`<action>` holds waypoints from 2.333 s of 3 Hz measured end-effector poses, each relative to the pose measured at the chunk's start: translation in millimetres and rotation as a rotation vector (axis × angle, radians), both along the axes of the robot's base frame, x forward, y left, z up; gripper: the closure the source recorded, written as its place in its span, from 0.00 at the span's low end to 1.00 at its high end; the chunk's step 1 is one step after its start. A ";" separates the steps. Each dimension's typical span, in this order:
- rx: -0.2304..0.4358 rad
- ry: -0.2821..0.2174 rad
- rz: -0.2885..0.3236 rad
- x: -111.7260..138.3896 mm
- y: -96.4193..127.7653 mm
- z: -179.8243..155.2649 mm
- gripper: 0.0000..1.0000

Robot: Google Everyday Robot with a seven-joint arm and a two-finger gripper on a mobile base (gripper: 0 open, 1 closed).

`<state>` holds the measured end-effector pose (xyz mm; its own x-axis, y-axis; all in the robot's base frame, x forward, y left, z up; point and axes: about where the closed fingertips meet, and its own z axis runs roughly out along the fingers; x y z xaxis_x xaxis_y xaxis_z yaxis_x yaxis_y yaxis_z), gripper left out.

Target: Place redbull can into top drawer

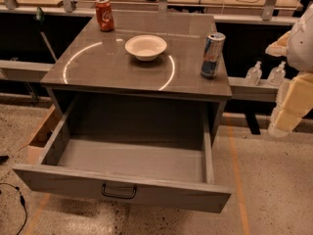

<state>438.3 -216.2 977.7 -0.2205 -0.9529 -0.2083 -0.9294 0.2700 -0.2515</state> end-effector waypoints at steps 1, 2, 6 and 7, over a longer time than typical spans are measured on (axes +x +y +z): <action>0.003 -0.006 -0.002 0.7 -0.1 1.1 0.00; 0.054 -0.056 -0.022 19.1 -10.0 3.4 0.00; 0.514 -0.201 -0.177 112.3 -44.6 -44.3 0.00; 0.533 -0.209 -0.220 117.2 -46.9 -55.0 0.00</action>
Offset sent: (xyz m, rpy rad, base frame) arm 0.0679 -0.0389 0.0068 0.1904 -0.1678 -0.0720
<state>555.5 -263.1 922.7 -0.3038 -0.6421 -0.7038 -0.7831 0.5890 -0.1994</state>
